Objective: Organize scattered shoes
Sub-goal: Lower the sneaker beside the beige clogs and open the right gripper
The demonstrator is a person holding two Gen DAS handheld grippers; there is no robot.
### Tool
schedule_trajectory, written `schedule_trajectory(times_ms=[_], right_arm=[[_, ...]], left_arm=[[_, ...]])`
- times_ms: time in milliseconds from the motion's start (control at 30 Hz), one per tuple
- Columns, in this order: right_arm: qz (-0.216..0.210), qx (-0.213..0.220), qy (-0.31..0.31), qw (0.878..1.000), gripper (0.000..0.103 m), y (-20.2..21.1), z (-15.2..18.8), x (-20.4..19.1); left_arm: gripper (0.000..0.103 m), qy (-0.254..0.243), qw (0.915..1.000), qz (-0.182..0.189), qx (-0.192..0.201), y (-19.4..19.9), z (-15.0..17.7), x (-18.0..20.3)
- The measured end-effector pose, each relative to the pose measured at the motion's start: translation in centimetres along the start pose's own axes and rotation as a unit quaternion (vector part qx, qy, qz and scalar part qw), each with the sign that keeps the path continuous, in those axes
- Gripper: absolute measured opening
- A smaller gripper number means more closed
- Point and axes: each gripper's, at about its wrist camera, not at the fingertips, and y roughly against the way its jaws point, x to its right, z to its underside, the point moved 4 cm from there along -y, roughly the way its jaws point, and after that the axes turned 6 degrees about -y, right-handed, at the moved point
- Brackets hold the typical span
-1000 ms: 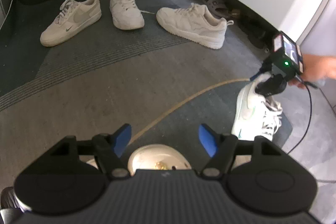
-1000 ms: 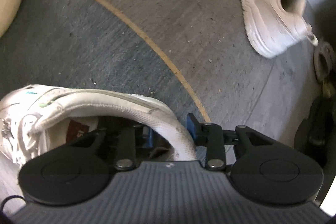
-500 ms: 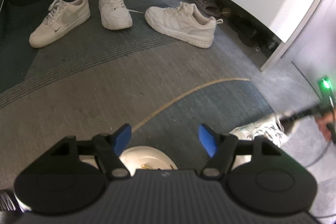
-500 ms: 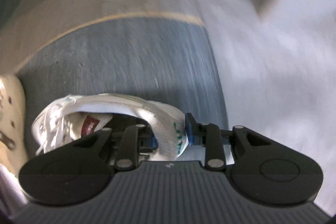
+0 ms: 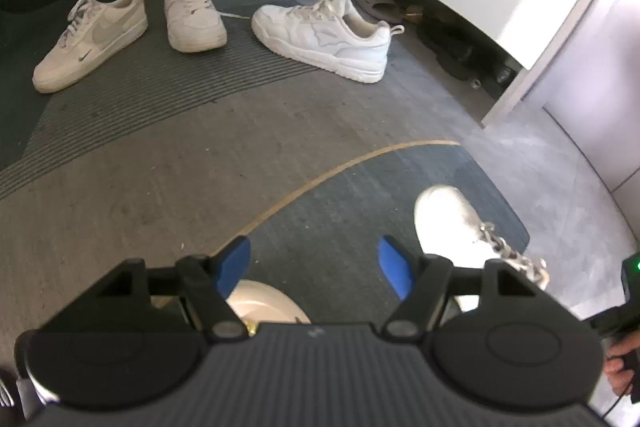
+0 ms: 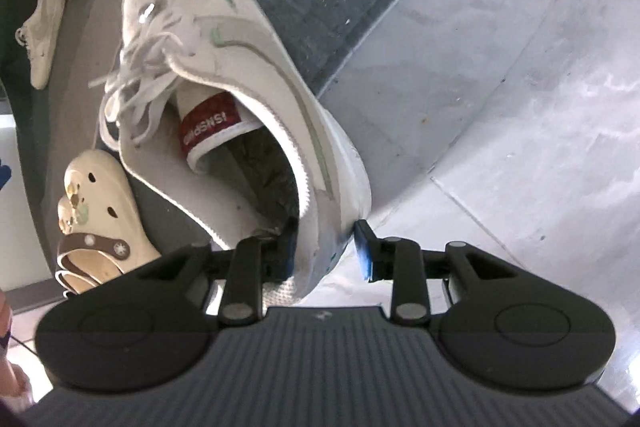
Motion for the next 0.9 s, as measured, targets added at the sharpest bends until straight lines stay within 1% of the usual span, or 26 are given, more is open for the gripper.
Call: schedule_trajectory(times_ms=[133, 200, 300, 367, 500, 600, 733, 900], right_arm=[[0.023, 0.033, 0.009, 0.999, 0.033, 1.3, 0.6, -1.6], [0.035, 0.047, 0.028, 0.998, 0.033, 1.4, 1.4, -2.3], [0.015, 0.038, 0.005, 0.999, 0.033, 1.4, 1.8, -2.2], [0.009, 0.04, -0.006, 0.999, 0.033, 0.8, 2.9, -3.1], [-0.017, 0.032, -0.056, 0.998, 0.033, 0.3, 3.9, -4.1], [-0.017, 0.048, -0.058, 0.997, 0.033, 1.0, 4.2, -5.0], [-0.026, 0.064, -0.069, 0.995, 0.033, 1.4, 3.9, -4.8], [-0.019, 0.096, -0.075, 0.992, 0.033, 2.1, 2.7, -4.2]], left_arm=[[0.073, 0.003, 1.0, 0.002, -0.001, -0.1, 0.0, 0.0], [0.073, 0.006, 1.0, 0.002, -0.003, -0.2, 0.1, -0.2], [0.073, 0.011, 0.9999, 0.0, -0.007, -0.4, 0.2, -0.5], [0.073, 0.015, 0.9999, 0.001, -0.009, -0.5, 0.1, -0.7], [0.073, 0.017, 0.9998, 0.006, -0.008, -0.6, 0.0, -0.7], [0.073, 0.016, 0.9998, 0.009, -0.005, -0.6, -0.1, -0.7], [0.073, 0.02, 0.9997, 0.012, -0.01, -1.0, 0.0, -0.8], [0.073, 0.022, 0.9996, 0.014, -0.012, -1.3, 0.0, -0.6]])
